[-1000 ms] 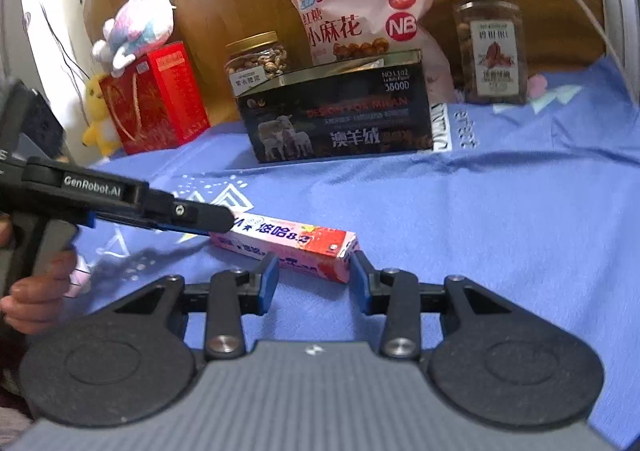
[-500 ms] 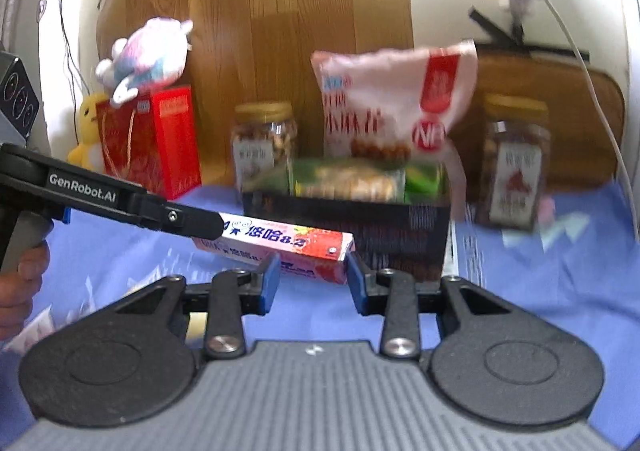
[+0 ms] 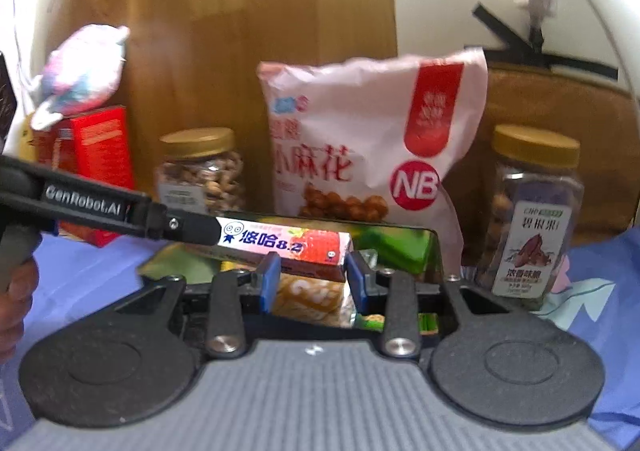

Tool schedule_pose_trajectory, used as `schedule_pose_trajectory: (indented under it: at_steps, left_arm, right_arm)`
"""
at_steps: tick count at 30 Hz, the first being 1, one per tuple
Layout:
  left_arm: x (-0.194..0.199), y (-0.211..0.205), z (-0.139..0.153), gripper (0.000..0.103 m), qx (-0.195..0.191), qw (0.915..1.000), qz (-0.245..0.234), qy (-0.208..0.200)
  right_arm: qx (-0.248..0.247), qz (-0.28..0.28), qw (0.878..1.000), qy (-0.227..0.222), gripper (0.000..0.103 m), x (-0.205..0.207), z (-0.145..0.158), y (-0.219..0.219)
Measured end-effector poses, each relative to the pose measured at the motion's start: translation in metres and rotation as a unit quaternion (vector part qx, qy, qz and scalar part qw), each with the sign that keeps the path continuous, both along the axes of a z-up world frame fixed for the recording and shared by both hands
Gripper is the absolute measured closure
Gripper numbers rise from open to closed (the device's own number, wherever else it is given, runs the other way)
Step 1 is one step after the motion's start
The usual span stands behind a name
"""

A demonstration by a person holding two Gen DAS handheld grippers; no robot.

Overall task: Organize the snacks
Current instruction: 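Lower the pink candy pack into the tin and release it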

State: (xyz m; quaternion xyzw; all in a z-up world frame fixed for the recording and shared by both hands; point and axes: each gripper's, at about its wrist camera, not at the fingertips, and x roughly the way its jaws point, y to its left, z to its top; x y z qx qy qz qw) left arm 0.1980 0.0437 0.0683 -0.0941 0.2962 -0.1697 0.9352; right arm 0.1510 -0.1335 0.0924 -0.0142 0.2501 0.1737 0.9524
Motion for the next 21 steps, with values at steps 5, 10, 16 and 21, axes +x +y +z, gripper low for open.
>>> schedule_pose_trajectory:
  at_steps: [5,10,16,21]
  left_arm:
    - [0.022,-0.003,-0.013,0.062,0.007,0.9997,0.023,0.01]
    - [0.017,0.001,-0.01,0.062,0.009,0.9993,0.035,0.0]
    - [-0.012,0.013,0.003,0.062,-0.014,0.9987,0.048,-0.013]
    - [-0.049,0.015,0.004,0.061,-0.013,0.9988,0.044,-0.019]
  right_arm:
    - [-0.024,0.0,1.0,0.008,0.061,0.021,-0.014,0.007]
    - [-0.004,-0.002,1.0,-0.002,0.062,0.02,-0.012,0.005]
    - [0.025,-0.013,1.0,-0.009,0.062,-0.001,-0.003,-0.005]
    - [0.05,-0.029,0.998,-0.013,0.062,-0.035,0.001,-0.015]
